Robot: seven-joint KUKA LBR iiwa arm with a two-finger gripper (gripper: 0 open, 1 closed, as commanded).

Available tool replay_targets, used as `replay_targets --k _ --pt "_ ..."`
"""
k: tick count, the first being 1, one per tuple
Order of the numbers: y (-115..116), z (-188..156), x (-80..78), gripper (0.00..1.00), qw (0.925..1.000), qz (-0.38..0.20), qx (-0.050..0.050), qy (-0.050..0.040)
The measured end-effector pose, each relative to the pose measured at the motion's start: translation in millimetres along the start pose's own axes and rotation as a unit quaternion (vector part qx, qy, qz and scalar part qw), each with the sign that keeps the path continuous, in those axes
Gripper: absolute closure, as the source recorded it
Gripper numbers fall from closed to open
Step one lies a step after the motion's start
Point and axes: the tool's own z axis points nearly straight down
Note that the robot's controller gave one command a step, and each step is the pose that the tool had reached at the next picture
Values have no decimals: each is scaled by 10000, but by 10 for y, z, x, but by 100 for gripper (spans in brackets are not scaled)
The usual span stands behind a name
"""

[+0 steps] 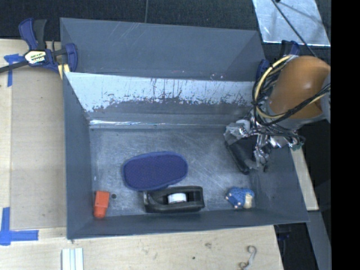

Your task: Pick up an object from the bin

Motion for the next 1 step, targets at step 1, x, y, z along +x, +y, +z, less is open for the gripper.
replay_targets --k 1 --pt "-32 -8 17 100 10000 2 38 6"
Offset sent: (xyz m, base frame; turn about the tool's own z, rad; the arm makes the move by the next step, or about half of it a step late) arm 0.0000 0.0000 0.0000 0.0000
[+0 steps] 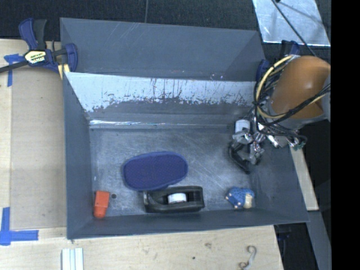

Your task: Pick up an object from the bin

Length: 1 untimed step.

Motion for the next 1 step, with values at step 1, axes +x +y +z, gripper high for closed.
replay_targets --k 1 --pt "113 -1482 49 100 10000 -37 44 -32"
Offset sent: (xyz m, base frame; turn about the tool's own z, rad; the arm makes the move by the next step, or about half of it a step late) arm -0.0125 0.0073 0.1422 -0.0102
